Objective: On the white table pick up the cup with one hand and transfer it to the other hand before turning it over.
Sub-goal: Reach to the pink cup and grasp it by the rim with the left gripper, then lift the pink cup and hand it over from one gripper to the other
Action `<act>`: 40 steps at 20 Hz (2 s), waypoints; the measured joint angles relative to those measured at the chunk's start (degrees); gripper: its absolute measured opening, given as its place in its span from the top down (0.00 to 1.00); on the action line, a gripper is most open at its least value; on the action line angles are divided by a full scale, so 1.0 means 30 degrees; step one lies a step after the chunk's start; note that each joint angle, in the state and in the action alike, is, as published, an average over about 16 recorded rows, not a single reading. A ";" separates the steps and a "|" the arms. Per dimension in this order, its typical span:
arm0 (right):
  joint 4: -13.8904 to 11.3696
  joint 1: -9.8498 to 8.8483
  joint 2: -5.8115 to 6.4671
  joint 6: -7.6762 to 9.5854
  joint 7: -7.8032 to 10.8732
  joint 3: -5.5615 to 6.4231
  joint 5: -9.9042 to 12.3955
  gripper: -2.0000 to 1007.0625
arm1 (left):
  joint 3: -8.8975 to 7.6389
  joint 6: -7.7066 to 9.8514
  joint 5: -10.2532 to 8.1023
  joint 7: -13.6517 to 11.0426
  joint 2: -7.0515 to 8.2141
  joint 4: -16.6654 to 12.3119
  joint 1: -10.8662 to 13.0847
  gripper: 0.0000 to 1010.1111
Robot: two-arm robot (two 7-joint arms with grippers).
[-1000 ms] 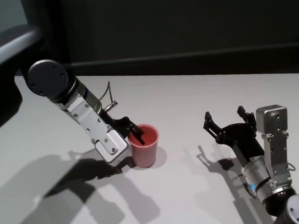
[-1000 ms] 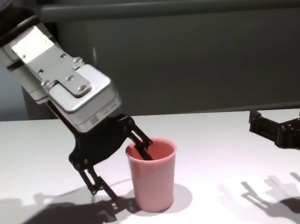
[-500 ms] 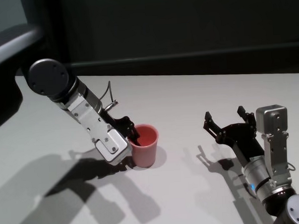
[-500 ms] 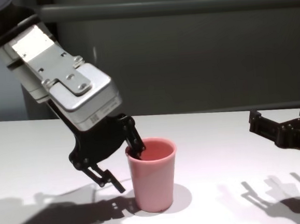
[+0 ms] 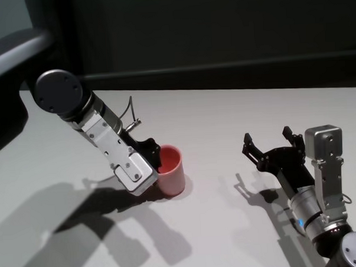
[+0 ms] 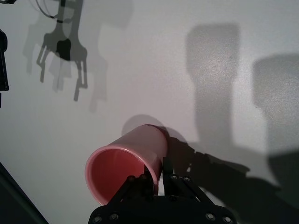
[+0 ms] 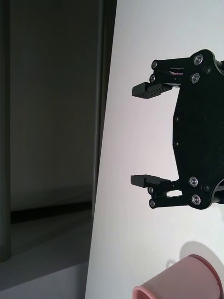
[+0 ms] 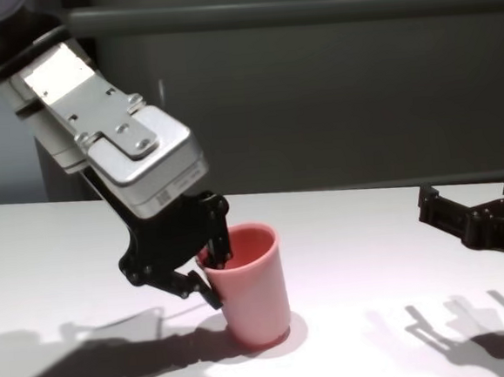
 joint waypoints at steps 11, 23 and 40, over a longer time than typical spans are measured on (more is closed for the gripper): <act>0.0000 0.0000 0.0000 0.0000 0.0000 0.0000 0.0000 0.00 | -0.0324 0.0590 -0.1962 0.0372 0.0225 0.0143 0.0341 0.95; 0.0000 0.0000 0.0000 0.0000 0.0000 0.0000 0.0000 0.00 | -0.3243 0.2616 -0.7470 0.1968 0.1358 0.0374 0.2141 0.95; 0.0000 0.0000 0.0000 0.0000 0.0000 0.0001 0.0000 0.00 | -0.8690 0.4548 -1.6692 0.3476 0.1201 -0.0268 0.6311 0.95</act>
